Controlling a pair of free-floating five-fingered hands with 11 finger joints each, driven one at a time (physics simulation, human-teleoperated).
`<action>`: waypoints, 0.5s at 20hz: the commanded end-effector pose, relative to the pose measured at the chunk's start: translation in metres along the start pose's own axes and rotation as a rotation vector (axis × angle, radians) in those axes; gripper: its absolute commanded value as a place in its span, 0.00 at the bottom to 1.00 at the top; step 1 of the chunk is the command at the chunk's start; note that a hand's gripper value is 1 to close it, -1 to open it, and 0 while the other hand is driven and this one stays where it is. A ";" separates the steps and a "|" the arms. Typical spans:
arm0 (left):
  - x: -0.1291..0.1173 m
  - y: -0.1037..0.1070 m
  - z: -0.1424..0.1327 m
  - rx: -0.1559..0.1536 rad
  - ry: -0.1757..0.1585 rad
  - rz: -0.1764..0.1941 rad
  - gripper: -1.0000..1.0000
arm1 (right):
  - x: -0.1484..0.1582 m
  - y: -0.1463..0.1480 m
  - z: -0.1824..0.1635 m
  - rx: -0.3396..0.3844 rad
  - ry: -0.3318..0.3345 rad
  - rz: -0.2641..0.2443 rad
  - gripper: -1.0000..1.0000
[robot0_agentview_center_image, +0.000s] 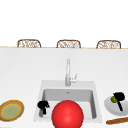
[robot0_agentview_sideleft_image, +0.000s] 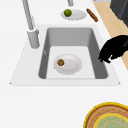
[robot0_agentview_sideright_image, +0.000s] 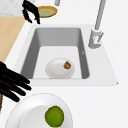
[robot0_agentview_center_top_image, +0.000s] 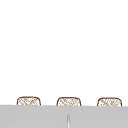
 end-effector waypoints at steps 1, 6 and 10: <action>0.000 0.000 0.000 0.000 0.000 0.000 0.50 | 0.005 0.003 -0.020 0.110 -0.025 0.005 0.00; 0.000 0.000 0.000 0.000 0.000 0.000 0.50 | 0.008 0.004 -0.046 0.138 -0.075 -0.007 0.00; 0.000 0.000 0.000 0.000 0.000 0.000 0.50 | 0.010 0.006 -0.068 0.140 -0.130 -0.011 0.00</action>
